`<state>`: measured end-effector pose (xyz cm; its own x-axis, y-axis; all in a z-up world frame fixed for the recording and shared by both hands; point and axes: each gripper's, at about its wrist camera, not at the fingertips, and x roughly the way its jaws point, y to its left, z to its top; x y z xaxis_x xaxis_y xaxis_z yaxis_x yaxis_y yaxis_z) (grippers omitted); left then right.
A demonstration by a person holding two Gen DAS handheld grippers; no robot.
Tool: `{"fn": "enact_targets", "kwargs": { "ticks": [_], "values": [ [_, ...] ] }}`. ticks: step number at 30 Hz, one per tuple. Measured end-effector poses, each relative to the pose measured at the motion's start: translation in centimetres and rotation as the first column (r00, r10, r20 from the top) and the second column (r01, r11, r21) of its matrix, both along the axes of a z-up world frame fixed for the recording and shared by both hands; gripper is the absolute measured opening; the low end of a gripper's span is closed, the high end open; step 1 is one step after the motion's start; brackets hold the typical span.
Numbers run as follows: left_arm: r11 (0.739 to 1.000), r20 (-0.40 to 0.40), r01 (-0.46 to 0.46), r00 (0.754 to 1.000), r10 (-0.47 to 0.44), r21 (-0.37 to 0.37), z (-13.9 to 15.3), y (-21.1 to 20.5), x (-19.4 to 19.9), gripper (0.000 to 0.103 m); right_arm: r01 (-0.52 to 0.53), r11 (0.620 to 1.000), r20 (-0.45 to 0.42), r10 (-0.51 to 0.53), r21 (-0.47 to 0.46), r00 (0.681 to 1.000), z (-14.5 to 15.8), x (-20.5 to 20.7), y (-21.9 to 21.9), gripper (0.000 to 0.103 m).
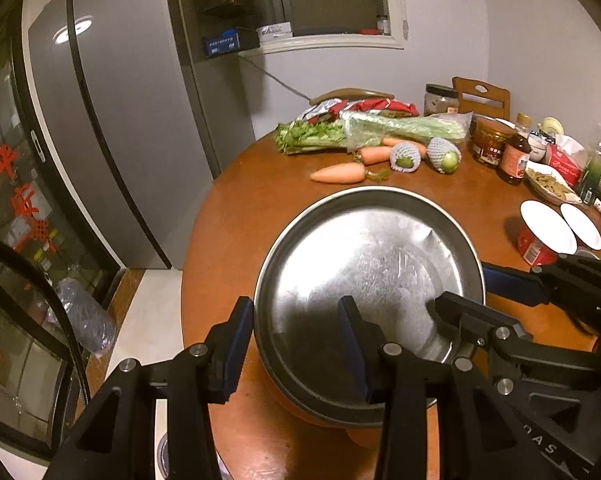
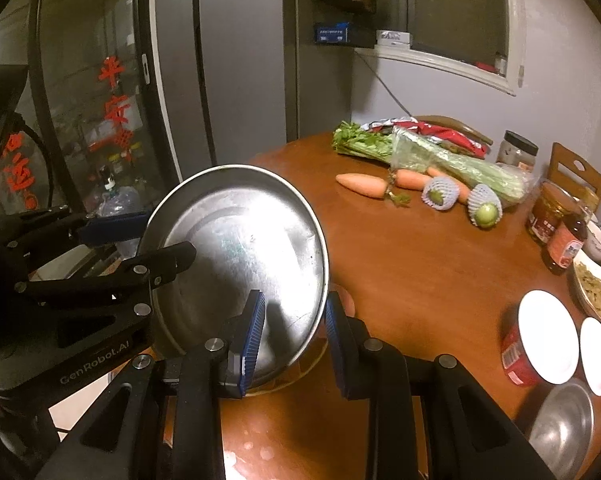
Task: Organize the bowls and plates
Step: 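Lower the grey metal pan with the left tool onto the pink plate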
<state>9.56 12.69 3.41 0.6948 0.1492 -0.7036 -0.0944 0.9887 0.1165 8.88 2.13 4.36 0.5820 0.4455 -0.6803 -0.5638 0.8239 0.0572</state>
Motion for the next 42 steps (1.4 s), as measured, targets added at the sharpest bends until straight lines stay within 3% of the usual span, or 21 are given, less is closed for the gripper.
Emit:
{"fn": "enact_targets", "kwargs": {
  "ticks": [19,42],
  "values": [
    [1.000,-0.052,-0.009,0.999,0.008,-0.024,-2.6,1.2,1.2,0.043,-0.012,0.999,-0.057,0.010,-0.033,0.998,-3.2,1.9,1.6,0.032],
    [0.999,-0.047,0.009,0.999,-0.011,-0.037,-3.9,1.3,1.3,0.044,0.005,0.998,-0.036,-0.007,-0.066,0.999,-4.4,1.5,1.7,0.033]
  ]
}}
